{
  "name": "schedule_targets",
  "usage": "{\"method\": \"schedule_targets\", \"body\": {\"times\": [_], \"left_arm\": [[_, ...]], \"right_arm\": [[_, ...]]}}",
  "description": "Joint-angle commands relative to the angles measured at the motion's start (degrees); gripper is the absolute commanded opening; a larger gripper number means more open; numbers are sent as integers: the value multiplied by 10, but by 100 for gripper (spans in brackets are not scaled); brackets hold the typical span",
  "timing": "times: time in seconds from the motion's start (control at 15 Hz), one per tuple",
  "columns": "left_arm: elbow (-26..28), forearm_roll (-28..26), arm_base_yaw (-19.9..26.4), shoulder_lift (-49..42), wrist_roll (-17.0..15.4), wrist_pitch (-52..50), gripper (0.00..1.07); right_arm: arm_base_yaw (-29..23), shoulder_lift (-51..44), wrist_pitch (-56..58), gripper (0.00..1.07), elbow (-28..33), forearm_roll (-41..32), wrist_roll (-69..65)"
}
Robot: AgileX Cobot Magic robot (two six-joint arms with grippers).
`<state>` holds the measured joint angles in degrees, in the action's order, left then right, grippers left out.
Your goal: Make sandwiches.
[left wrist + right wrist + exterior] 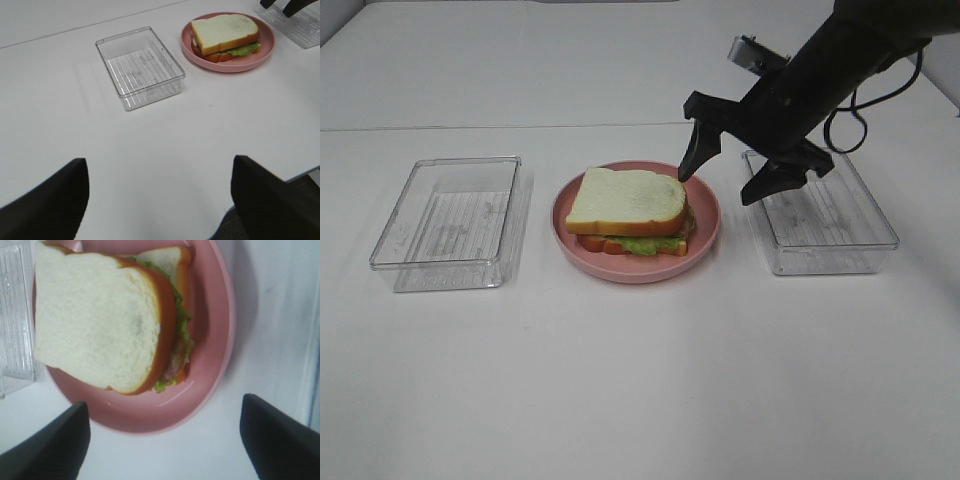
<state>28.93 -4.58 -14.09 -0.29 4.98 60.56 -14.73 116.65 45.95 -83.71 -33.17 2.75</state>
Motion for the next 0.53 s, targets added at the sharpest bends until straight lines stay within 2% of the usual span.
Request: {"method": "schedule_targets", "body": {"times": [0.07,0.33,0.53], "left_arm": [[-3,-1,1,-13,0,-6,75],[-3,-1,1,-13,0,-6,75],[-3,-1,1,-13,0,-6,75]], "right_arm": [[1,-65,53,77,0,78,-3],[1,-170,155,77,1,180,-5],[1,-248,178,77,32,206,-6]]}}
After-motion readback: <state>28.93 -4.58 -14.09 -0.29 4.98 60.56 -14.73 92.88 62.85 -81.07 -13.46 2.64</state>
